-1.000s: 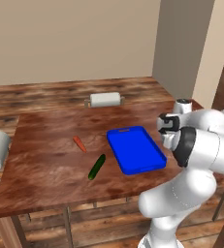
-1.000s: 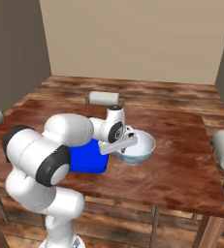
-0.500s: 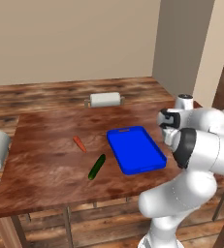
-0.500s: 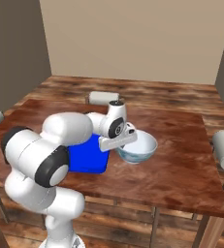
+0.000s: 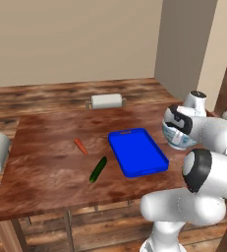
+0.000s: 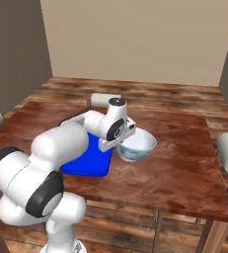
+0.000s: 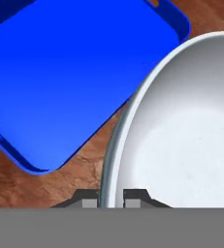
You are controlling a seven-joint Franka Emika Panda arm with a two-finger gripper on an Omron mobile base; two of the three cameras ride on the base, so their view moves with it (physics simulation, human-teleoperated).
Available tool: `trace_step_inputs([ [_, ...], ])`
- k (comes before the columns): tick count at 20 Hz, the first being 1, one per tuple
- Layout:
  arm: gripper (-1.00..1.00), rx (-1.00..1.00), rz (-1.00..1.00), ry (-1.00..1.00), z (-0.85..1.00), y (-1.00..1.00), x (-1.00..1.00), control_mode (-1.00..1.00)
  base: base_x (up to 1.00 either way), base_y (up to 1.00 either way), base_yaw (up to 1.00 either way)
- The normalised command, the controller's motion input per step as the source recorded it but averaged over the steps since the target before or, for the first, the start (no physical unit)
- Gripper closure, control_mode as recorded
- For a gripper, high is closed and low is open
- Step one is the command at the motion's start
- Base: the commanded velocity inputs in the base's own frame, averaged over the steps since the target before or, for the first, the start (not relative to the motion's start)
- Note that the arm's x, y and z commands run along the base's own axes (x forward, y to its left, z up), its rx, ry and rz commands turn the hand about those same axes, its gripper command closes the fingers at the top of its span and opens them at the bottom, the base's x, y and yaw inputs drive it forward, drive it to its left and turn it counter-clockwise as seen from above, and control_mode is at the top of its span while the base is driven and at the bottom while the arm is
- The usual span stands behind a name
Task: Place the two vegetables and bowl onto the tray for setting up a vegetable dip station.
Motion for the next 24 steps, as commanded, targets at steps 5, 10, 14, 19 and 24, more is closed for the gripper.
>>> trace_step_inputs([
  [5, 1.00, 0.00, 0.24, -0.33, 0.36, 0.32, -0.03, -1.00, 0.00, 0.00, 0.00],
  [10, 1.00, -0.01, 0.23, -0.19, 0.31, 0.37, 0.01, -1.00, 0.00, 0.00, 0.00],
  [14, 1.00, -0.04, 0.22, -0.04, 0.30, 0.36, 0.09, -1.00, 0.00, 0.00, 0.00],
  [19, 1.00, -0.10, 0.19, 0.08, 0.27, 0.30, 0.08, -1.00, 0.00, 0.00, 0.00],
  [24, 1.00, -0.13, 0.17, 0.16, 0.26, 0.28, 0.02, -1.00, 0.00, 0.00, 0.00],
])
